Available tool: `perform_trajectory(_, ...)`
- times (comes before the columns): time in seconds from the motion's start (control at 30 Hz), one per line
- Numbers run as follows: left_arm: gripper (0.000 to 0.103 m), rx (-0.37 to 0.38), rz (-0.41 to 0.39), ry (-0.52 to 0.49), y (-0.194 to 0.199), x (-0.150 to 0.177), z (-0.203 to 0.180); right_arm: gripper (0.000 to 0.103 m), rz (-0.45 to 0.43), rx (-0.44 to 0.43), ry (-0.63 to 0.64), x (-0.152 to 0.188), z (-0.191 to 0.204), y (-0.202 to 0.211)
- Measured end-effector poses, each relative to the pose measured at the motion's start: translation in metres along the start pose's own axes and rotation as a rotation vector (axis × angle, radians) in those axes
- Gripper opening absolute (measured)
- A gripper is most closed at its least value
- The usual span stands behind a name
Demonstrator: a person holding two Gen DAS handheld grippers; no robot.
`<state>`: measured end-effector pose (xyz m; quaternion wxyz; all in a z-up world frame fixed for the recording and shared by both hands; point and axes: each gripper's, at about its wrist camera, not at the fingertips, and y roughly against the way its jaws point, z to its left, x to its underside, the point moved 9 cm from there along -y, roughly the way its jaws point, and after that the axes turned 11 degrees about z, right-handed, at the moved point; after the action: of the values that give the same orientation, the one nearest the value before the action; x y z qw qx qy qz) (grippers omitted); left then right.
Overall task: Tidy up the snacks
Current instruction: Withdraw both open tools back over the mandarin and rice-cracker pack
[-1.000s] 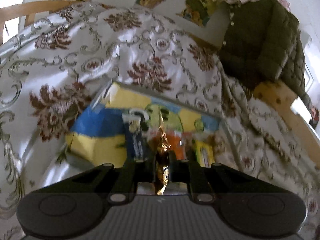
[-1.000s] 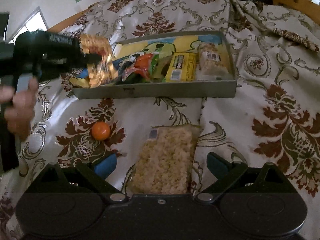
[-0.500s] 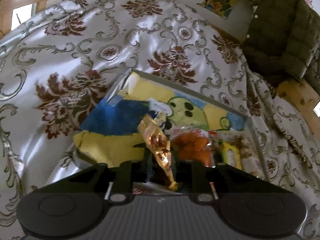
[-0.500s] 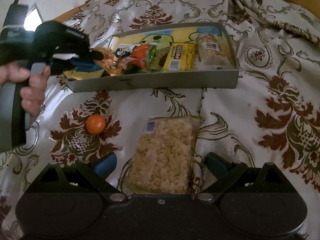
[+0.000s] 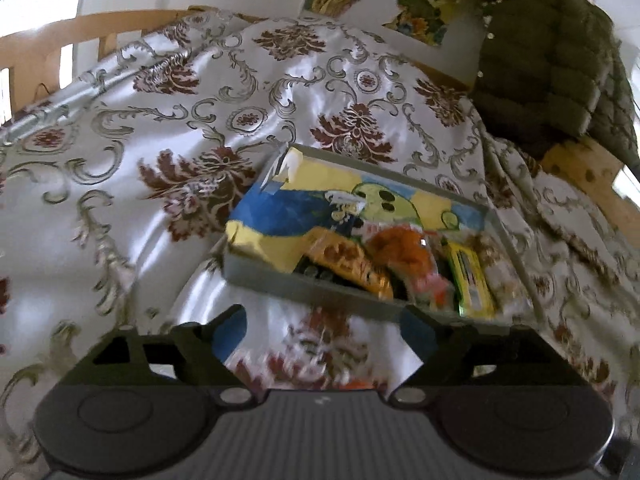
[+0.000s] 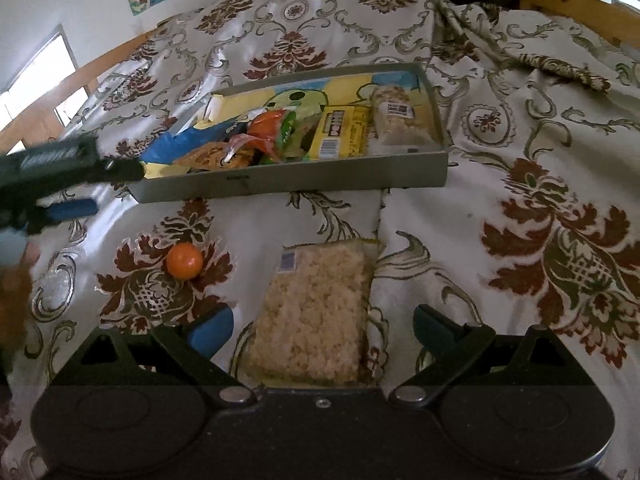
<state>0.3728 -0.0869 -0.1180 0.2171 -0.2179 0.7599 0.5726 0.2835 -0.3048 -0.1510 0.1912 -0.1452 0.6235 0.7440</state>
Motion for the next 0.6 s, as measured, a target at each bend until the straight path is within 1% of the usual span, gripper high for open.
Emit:
perform_trajectory(0.07, 0.094, -0.009, -0.003, -0.018, 0.01, 0.011, 0.001, 0.097, -0.006, 0.003, -0.002, 0.004, 0.002, 0.006)
perform_trajectory(0.17, 0.098, -0.021, -0.002, -0.051, 0.023, 0.028, 0.001, 0.098, -0.018, 0.007, -0.002, 0.009, 0.005, 0.015)
perform_trajectory(0.27, 0.101, -0.032, -0.007, -0.058, 0.036, 0.04, 0.003, 0.099, -0.032, 0.018, -0.001, 0.014, 0.008, 0.025)
perform_trajectory(0.47, 0.103, -0.057, -0.016, -0.052, 0.063, 0.066, 0.012, 0.102, -0.045, 0.046, -0.025, 0.029, 0.009, 0.044)
perform_trajectory(0.6, 0.103, -0.106, -0.003, -0.078, 0.078, 0.087, 0.017, 0.102, -0.053, 0.058, -0.056, 0.041, 0.009, 0.057)
